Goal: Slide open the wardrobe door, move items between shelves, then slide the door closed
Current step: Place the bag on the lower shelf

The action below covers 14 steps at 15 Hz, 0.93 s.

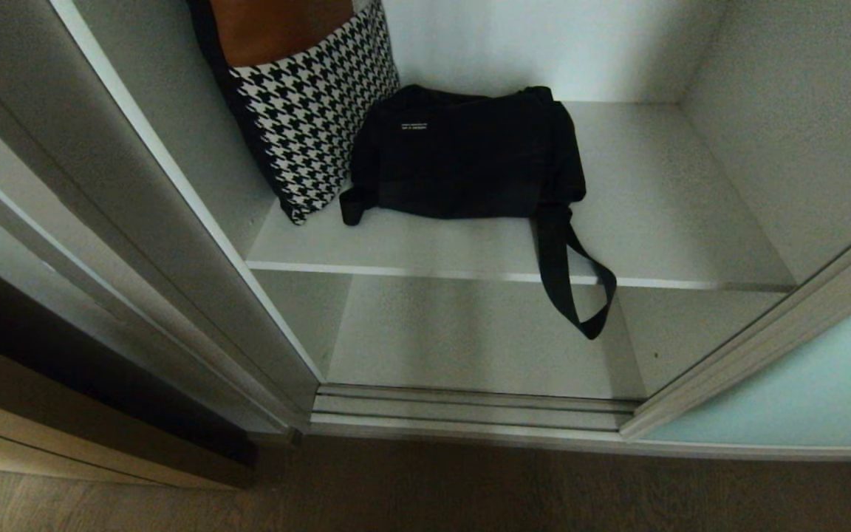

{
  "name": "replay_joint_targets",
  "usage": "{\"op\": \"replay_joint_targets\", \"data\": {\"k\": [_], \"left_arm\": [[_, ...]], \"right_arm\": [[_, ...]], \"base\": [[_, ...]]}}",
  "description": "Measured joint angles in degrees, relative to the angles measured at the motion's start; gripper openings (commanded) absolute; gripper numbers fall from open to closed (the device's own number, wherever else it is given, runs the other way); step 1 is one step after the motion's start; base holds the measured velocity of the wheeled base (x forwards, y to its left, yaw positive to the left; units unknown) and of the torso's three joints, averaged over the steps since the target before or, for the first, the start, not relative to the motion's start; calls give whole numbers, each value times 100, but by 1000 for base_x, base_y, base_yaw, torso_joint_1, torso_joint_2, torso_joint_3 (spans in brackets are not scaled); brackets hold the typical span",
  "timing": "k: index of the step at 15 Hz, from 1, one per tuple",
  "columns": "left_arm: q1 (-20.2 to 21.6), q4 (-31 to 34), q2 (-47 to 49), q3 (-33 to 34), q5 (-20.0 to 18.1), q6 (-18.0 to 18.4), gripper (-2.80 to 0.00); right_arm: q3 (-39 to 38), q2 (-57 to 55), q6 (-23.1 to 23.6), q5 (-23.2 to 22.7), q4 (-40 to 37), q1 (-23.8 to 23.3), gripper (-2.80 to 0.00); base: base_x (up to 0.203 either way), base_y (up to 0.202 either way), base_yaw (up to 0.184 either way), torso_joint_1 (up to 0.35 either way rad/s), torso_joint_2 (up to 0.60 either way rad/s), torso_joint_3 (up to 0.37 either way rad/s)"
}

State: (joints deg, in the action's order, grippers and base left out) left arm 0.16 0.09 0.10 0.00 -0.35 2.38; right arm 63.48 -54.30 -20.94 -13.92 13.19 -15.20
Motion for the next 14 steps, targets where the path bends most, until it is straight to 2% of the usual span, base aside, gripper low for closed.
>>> {"op": "replay_joint_targets", "data": {"k": [8,14], "left_arm": [[0,1,0,0,0,-5,-280],[0,1,0,0,0,-3,-280]], "right_arm": [[35,-61,52,-33,11,-589,-280],[-6,-75,184,-69,-7,-784,-280]], "base": [[0,0,0,0,0,0],[0,0,0,0,0,0]]}}
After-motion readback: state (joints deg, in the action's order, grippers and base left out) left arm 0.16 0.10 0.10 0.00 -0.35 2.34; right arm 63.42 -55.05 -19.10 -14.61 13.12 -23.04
